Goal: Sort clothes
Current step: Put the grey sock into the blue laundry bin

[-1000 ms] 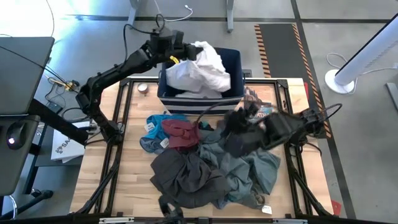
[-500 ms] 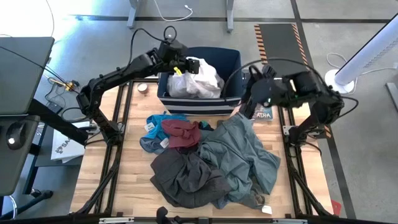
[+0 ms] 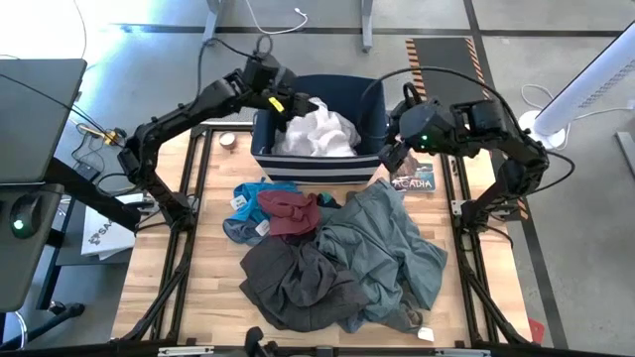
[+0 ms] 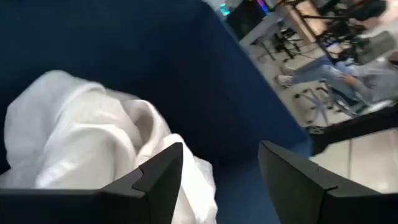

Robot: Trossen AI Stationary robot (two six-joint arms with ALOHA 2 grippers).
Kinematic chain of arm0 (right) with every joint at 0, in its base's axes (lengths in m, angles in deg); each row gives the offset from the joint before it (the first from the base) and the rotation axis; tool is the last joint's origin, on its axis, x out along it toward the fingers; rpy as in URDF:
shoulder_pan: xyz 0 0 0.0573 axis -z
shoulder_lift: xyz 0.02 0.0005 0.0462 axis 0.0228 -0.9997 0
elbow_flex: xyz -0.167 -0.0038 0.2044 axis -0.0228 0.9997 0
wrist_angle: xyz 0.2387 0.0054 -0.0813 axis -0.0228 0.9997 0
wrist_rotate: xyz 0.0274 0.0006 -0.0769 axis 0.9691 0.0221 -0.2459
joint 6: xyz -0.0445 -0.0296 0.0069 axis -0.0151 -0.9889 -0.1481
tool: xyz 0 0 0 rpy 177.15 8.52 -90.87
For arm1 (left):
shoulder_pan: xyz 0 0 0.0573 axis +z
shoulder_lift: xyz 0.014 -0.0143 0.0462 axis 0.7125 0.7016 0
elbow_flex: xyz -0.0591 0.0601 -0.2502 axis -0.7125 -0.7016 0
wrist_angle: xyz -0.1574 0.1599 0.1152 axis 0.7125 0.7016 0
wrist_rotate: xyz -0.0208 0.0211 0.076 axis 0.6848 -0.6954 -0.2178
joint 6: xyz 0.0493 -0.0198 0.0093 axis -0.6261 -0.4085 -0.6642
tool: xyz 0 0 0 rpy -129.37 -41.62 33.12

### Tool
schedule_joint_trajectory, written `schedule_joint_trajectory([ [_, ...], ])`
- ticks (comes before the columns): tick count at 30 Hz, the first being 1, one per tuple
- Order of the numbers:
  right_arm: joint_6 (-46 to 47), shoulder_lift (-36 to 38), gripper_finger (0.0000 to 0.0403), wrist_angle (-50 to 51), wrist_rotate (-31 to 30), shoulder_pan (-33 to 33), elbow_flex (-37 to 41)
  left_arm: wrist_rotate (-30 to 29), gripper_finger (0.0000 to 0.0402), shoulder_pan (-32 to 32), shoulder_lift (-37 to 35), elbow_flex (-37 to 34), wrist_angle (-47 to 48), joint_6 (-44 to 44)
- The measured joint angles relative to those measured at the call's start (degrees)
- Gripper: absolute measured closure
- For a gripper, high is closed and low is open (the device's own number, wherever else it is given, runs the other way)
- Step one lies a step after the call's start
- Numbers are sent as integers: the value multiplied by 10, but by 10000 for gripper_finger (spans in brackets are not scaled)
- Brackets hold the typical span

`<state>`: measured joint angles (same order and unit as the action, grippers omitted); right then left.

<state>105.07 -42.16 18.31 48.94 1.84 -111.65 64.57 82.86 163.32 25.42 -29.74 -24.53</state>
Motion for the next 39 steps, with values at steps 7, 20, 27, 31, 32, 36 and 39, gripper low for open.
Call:
schedule_joint_trajectory([
  [7,114,1,165,0,15,-31,88,42,196,37,-79,0,3,-45],
  [20,216,1,165,-157,15,-107,289,7,197,-40,-233,-4,117,-89],
  [27,207,0,165,-186,26,-109,326,-114,197,-155,-295,-77,157,-47],
  [31,175,0,165,-231,59,-106,337,-181,197,-213,-331,-132,149,0],
  [32,162,0,165,-251,71,-106,343,-196,197,-227,-338,-147,147,12],
  [36,129,0,165,-312,128,-107,374,-248,197,-275,-359,-202,144,62],
  [39,126,0,165,-333,170,-107,397,-276,197,-308,-370,-233,136,87],
])
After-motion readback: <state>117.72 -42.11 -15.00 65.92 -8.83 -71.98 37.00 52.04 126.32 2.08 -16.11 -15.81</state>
